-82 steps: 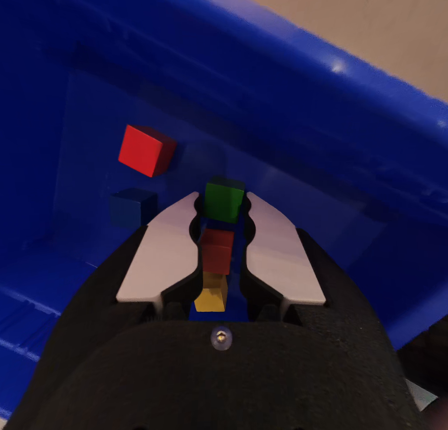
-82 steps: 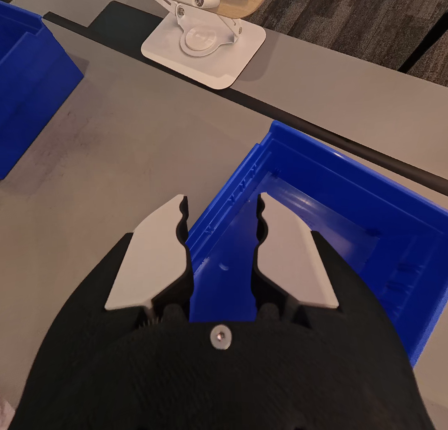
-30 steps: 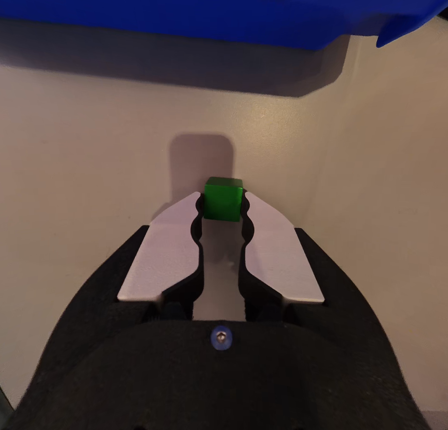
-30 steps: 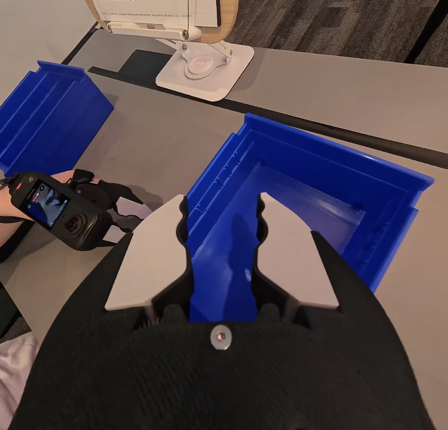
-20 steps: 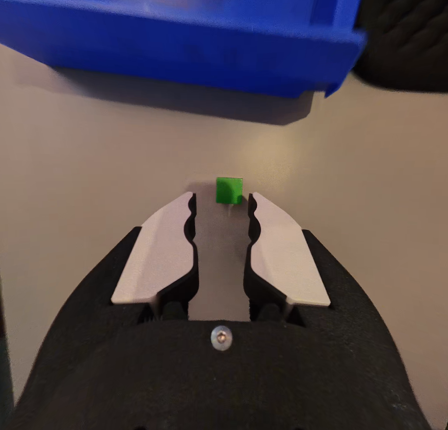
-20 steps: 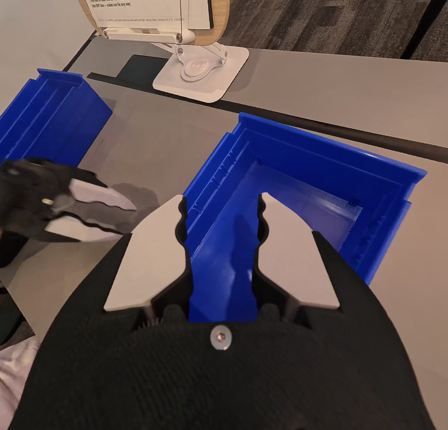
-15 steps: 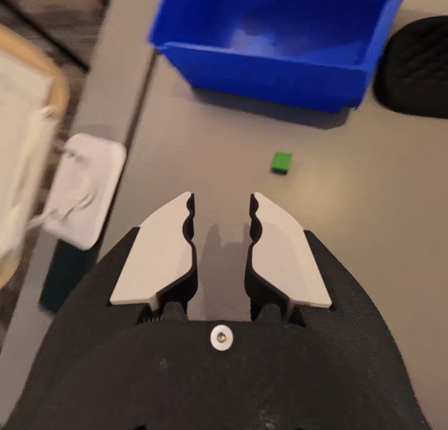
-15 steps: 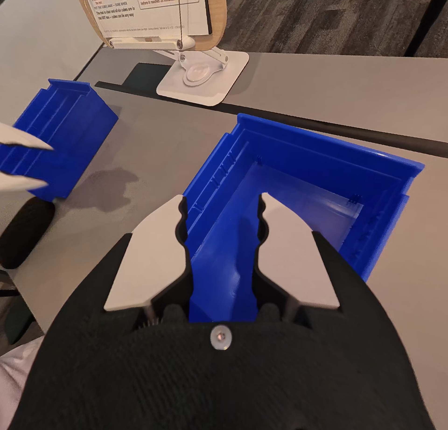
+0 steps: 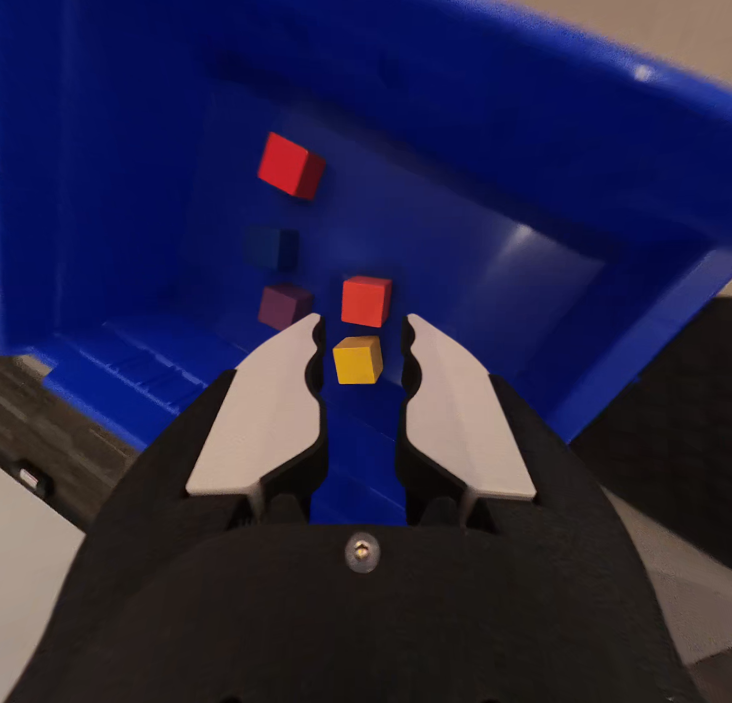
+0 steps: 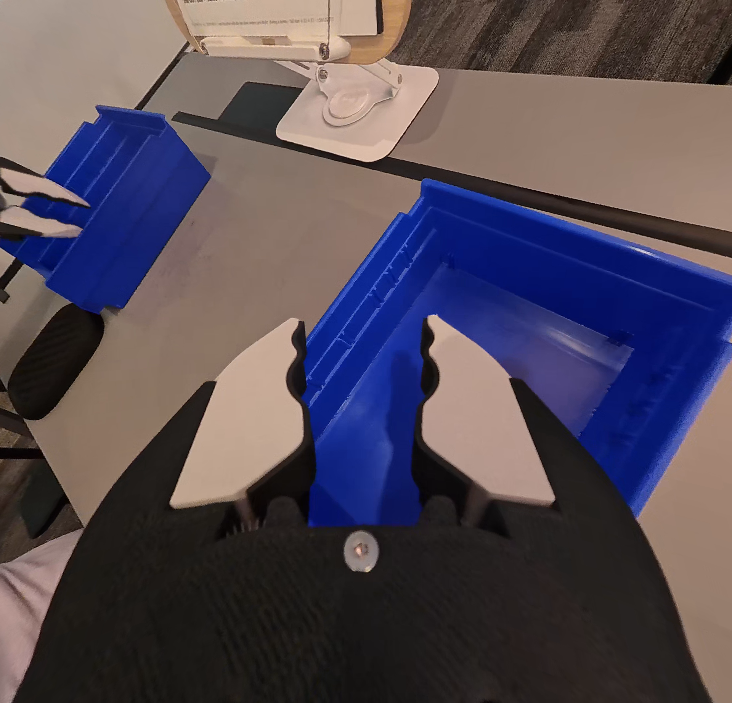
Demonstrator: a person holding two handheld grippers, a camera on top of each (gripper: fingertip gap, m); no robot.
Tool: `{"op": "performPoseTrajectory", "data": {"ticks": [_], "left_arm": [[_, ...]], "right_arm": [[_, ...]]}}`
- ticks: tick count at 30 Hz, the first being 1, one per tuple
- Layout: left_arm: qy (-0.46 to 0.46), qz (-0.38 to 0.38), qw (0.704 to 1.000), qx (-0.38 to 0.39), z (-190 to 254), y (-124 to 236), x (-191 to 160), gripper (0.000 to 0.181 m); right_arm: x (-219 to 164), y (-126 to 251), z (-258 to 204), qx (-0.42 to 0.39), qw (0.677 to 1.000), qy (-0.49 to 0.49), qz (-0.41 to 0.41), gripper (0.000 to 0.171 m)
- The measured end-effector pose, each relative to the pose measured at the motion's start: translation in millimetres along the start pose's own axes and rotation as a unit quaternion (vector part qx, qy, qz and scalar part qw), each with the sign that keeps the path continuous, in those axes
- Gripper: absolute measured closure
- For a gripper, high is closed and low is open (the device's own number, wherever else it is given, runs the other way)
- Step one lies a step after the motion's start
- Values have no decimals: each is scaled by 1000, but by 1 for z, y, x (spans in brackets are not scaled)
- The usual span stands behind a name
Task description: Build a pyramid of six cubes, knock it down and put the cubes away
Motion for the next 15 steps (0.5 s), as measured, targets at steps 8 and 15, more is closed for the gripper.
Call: {"op": "performPoseTrajectory", "data": {"ticks": [8, 15], "left_arm": [[-20, -36, 998, -41, 0, -37, -9, 144], [-21, -49, 998, -40, -3, -48, -13, 154]], "right_arm": [[-7, -8, 7, -10, 1000, -10, -20, 113], [-10, -13, 7, -7, 999, -7, -31, 114]]}}
Point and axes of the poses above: each gripper's, where its closed fingertips meet, y back along the fingers, x out of its top, z = x × y across the jaws, the point moved 4 cm from there along y, back along the fingers, and after that the axes turned 1 degree about -x, right-handed, at the moved point
